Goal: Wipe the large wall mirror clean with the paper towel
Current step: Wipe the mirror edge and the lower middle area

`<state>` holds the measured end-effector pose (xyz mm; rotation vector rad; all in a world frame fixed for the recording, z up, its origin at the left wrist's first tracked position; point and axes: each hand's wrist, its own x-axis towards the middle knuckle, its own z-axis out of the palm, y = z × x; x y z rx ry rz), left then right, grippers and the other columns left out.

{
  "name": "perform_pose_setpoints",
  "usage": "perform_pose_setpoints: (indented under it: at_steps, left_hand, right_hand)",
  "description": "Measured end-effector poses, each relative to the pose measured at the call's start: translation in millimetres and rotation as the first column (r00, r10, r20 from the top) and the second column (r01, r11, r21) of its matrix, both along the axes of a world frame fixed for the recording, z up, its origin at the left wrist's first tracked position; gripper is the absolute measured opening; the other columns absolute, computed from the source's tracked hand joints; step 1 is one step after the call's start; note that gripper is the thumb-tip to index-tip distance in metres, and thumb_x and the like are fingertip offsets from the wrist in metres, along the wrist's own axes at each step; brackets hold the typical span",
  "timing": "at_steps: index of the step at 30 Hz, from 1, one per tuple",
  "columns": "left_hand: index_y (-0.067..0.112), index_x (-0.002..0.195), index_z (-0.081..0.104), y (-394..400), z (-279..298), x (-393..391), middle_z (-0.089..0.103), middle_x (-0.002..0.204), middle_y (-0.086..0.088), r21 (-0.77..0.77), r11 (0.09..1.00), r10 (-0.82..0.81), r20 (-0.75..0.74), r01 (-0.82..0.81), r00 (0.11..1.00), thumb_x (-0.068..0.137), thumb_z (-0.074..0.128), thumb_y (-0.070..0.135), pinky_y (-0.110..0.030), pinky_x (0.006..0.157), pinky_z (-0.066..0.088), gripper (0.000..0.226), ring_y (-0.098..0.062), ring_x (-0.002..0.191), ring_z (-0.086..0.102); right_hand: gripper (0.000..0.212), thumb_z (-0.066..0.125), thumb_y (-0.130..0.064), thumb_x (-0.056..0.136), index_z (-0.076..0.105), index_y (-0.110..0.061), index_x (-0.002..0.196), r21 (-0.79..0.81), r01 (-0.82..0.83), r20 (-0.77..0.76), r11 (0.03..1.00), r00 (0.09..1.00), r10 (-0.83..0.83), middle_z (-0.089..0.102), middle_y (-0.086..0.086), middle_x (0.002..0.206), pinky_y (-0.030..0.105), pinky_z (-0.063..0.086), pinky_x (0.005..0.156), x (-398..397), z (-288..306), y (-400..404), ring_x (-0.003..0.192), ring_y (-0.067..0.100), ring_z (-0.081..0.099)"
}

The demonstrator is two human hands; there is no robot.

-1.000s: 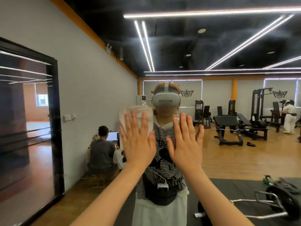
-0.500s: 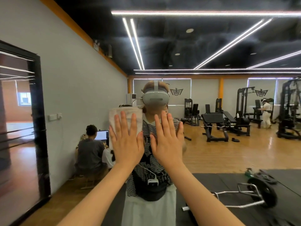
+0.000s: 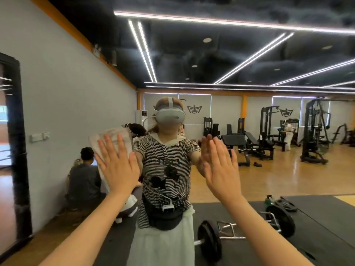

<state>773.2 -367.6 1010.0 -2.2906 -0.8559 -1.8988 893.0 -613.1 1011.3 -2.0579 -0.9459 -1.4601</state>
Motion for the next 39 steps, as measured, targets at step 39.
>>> perform_pose_setpoints:
  at_steps: [39]
  left_hand:
    - [0.02, 0.152, -0.005, -31, 7, 16, -0.001, 0.162, -0.012, -0.19, 0.975, 0.126, 0.057, -0.113, 0.99, 0.094, 0.009, 0.043, -0.051, 0.12, 0.0, 0.063, -0.03, 0.149, -0.004]
  right_hand:
    - [0.064, 0.031, -0.039, 0.097, 0.024, -0.006, 0.151, 0.22, -0.026, 0.075, 0.975, 0.997, 0.009, 0.021, 0.014, 0.159, 0.045, -0.006, 0.116, 85, 30, -27, 0.146, 0.028, 0.015]
